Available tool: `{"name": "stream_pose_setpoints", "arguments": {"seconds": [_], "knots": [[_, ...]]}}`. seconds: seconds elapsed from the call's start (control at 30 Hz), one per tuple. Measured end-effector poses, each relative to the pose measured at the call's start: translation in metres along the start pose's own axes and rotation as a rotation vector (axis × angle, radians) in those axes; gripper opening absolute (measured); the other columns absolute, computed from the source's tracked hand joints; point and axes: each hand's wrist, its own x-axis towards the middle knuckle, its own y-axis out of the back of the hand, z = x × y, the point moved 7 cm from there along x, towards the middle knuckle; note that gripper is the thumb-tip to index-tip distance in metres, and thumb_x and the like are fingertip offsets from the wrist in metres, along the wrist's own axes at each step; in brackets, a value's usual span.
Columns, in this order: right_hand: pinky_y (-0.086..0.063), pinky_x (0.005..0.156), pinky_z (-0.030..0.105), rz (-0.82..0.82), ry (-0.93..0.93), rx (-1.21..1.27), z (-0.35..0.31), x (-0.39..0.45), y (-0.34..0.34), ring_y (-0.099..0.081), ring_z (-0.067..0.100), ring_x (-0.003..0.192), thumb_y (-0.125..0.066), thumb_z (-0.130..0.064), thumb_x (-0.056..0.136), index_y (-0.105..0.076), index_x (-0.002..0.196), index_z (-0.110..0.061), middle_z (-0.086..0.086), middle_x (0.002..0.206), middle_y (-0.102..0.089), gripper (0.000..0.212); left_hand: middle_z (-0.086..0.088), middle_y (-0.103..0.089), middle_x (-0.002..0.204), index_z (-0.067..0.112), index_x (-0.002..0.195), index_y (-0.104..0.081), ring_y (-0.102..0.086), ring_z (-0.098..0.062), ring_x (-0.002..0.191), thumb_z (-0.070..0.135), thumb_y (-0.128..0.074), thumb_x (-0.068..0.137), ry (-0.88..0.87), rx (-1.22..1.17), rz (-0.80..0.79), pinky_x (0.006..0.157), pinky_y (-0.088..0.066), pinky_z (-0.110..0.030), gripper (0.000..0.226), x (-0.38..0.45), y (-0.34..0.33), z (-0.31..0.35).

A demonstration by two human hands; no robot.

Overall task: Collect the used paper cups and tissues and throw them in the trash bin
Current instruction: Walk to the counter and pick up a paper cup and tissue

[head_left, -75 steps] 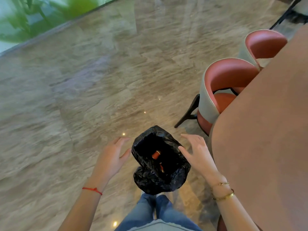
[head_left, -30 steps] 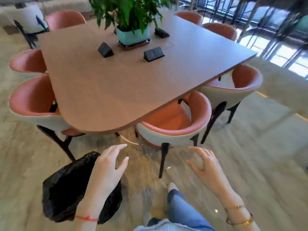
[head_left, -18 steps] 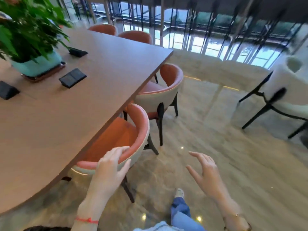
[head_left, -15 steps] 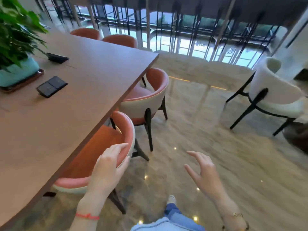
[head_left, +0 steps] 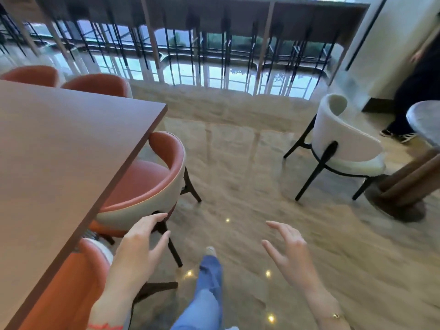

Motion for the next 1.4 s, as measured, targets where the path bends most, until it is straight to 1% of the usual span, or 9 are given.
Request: {"name": "stream_pose_setpoints", "arguments": {"seconds": [0.2, 0.3, 0.4, 0.5, 0.67, 0.93, 1.03, 1.23, 1.4], "knots": [[-0.032, 0.096, 0.015, 0.025, 0.010, -0.006, -0.002, 0.161, -0.007, -0.053, 0.016, 0.115, -0.074, -0.018, 0.082, -0.062, 0.120, -0.014, 0.000, 0.118, -0.063, 0.040, 0.013, -0.062, 0.114, 0.022, 0.124, -0.060, -0.057, -0.006, 0.108, 0.020, -0.070, 0.084, -0.045, 0.007, 0.021, 0.093, -0.045, -0.026, 0.041, 0.164, -0.016, 0.009], [-0.034, 0.099, 0.018, 0.044, 0.032, 0.018, -0.019, 0.249, -0.001, -0.052, 0.015, 0.116, -0.073, -0.019, 0.083, -0.061, 0.121, -0.014, 0.000, 0.118, -0.062, 0.041, 0.014, -0.063, 0.115, 0.023, 0.122, -0.061, -0.058, -0.006, 0.107, 0.023, -0.069, 0.085, -0.068, 0.017, 0.040, 0.091, -0.042, -0.023, 0.037, 0.252, -0.017, 0.021], [-0.034, 0.100, 0.018, 0.077, 0.039, 0.022, -0.028, 0.330, 0.009, -0.050, 0.012, 0.118, -0.072, -0.022, 0.084, -0.060, 0.123, -0.015, -0.003, 0.120, -0.061, 0.041, 0.021, -0.059, 0.112, 0.029, 0.120, -0.060, -0.053, 0.005, 0.099, 0.025, -0.069, 0.085, -0.122, 0.015, 0.031, 0.086, -0.038, -0.014, 0.037, 0.338, -0.022, 0.032], [-0.029, 0.099, 0.013, 0.111, 0.022, 0.021, -0.025, 0.398, 0.017, -0.048, 0.008, 0.119, -0.070, -0.025, 0.086, -0.060, 0.124, -0.019, -0.007, 0.121, -0.060, 0.040, 0.016, -0.061, 0.113, 0.029, 0.122, -0.060, -0.055, -0.004, 0.087, 0.024, -0.069, 0.084, -0.140, -0.005, -0.002, 0.083, -0.043, -0.020, 0.039, 0.417, -0.030, 0.038], [-0.032, 0.102, 0.018, 0.082, -0.005, 0.022, -0.015, 0.507, 0.015, -0.047, 0.009, 0.121, -0.069, -0.026, 0.086, -0.058, 0.125, -0.021, -0.008, 0.121, -0.059, 0.041, 0.016, -0.060, 0.120, 0.029, 0.124, -0.060, -0.055, -0.003, 0.111, 0.025, -0.067, 0.086, -0.133, -0.006, -0.011, 0.091, -0.043, -0.023, 0.040, 0.531, -0.043, 0.037], [-0.033, 0.099, 0.020, 0.050, -0.002, 0.042, 0.012, 0.716, 0.006, -0.050, 0.012, 0.116, -0.072, -0.021, 0.084, -0.061, 0.121, -0.018, -0.005, 0.117, -0.062, 0.039, 0.007, -0.064, 0.117, 0.019, 0.123, -0.061, -0.060, -0.010, 0.109, 0.019, -0.070, 0.084, -0.117, 0.033, -0.003, 0.095, -0.045, -0.025, 0.040, 0.722, -0.092, 0.050], [-0.034, 0.099, 0.021, 0.053, 0.016, 0.032, 0.013, 0.807, 0.016, -0.053, 0.016, 0.115, -0.074, -0.018, 0.082, -0.062, 0.120, -0.016, -0.003, 0.116, -0.063, 0.039, 0.009, -0.063, 0.116, 0.020, 0.122, -0.062, -0.059, -0.007, 0.108, 0.020, -0.071, 0.084, -0.114, 0.024, 0.032, 0.093, -0.039, -0.016, 0.039, 0.807, -0.099, 0.068], [-0.038, 0.103, 0.025, 0.036, 0.082, 0.021, -0.004, 0.983, 0.025, -0.051, 0.011, 0.117, -0.072, -0.023, 0.085, -0.060, 0.123, -0.019, -0.006, 0.119, -0.062, 0.040, 0.013, -0.061, 0.112, 0.022, 0.121, -0.062, -0.059, -0.008, 0.106, 0.018, -0.071, 0.084, -0.082, 0.016, 0.079, 0.089, -0.038, -0.015, 0.039, 0.953, -0.100, 0.081], [-0.033, 0.100, 0.014, -0.010, 0.126, 0.042, -0.012, 1.103, 0.003, -0.047, 0.001, 0.117, -0.070, -0.028, 0.086, -0.058, 0.124, -0.027, -0.015, 0.118, -0.058, 0.040, 0.011, -0.063, 0.111, 0.022, 0.120, -0.063, -0.060, -0.010, 0.104, 0.019, -0.072, 0.083, -0.013, 0.017, 0.108, 0.089, -0.040, -0.018, 0.039, 1.058, -0.105, 0.059]]}}
